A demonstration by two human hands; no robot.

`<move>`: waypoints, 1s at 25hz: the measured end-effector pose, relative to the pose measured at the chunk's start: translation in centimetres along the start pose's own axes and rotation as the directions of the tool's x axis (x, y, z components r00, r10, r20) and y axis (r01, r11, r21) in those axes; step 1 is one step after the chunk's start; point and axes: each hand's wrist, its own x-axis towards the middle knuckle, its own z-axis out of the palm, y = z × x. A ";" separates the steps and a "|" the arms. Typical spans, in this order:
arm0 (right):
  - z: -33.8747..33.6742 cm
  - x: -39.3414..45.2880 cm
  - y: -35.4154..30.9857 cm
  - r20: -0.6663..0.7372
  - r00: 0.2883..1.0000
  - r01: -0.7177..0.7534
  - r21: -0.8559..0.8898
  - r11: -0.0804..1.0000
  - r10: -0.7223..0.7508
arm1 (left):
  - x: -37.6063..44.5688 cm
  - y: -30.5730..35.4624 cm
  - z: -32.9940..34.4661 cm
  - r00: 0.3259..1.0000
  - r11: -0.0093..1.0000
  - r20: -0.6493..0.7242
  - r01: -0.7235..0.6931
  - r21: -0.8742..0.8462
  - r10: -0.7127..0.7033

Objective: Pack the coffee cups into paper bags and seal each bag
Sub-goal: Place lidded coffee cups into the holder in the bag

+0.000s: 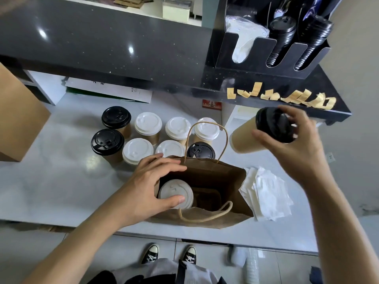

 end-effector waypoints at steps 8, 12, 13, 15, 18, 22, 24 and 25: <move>-3.8 -4.8 -5.8 0.294 0.922 0.190 0.225 0.956 -0.252 | -0.2 0.4 0.2 0.995 0.999 0.094 0.044 0.023 -0.046; -2.1 -6.5 -5.9 0.457 0.850 0.179 0.221 0.959 -0.264 | -0.2 0.3 0.3 0.993 0.999 0.107 0.048 0.019 -0.050; -1.5 -6.8 -5.8 0.487 0.836 0.184 0.187 0.965 -0.254 | -0.2 0.3 0.3 0.993 0.999 0.107 0.048 0.012 -0.049; -0.1 -7.3 -5.4 0.522 0.825 0.192 0.103 0.976 -0.217 | -0.2 0.3 0.2 0.993 0.999 0.108 0.049 0.018 -0.050; 2.0 -7.7 -4.5 0.563 0.811 0.233 -0.063 0.970 -0.158 | -0.3 0.3 0.2 0.992 0.998 0.116 0.035 0.043 -0.040; 4.0 -8.0 -3.3 0.631 0.756 0.473 -0.342 0.812 -0.175 | -0.4 0.4 0.2 0.992 0.997 0.120 0.013 0.081 -0.023; 4.6 -8.0 -3.3 0.616 0.761 0.546 -0.437 0.715 -0.205 | -0.4 0.4 0.3 0.992 0.993 0.126 -0.003 0.117 -0.011; 4.7 -8.0 -3.5 0.610 0.759 0.571 -0.459 0.681 -0.226 | -0.4 0.4 0.3 0.992 0.992 0.126 -0.007 0.125 -0.008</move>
